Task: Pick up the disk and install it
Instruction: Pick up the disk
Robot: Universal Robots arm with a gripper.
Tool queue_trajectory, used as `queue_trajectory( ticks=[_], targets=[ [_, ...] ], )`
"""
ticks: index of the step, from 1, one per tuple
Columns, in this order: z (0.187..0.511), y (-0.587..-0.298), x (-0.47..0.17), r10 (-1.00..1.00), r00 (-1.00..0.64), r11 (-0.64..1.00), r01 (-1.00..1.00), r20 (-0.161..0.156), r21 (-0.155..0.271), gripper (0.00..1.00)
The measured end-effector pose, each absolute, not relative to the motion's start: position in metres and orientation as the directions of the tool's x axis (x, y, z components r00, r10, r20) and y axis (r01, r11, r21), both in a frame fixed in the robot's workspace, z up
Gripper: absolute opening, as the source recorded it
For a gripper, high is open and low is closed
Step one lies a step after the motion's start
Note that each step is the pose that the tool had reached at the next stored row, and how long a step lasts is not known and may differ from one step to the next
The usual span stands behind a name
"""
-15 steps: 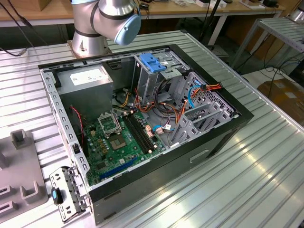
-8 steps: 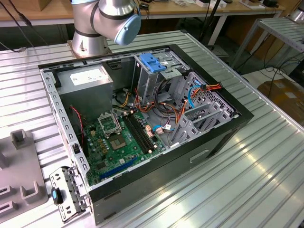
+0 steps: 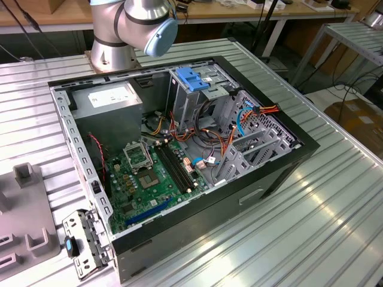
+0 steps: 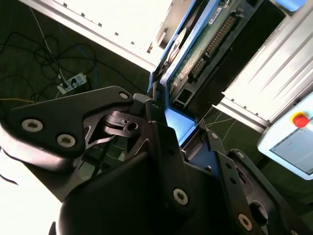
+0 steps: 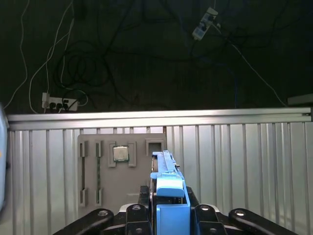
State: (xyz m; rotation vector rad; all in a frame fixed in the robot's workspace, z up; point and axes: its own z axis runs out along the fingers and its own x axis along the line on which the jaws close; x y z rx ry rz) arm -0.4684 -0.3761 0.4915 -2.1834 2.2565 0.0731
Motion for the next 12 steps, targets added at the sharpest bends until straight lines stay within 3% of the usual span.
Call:
queue_trajectory(
  ticks=[5, 12],
  targets=[
    [0.519, -0.376, -0.468, -0.999, -0.034, 0.032, -0.999, -0.034, 0.033, 0.37],
    [0.519, -0.376, -0.465, -0.999, -0.033, 0.032, -0.999, -0.035, 0.033, 0.37]
  ],
)
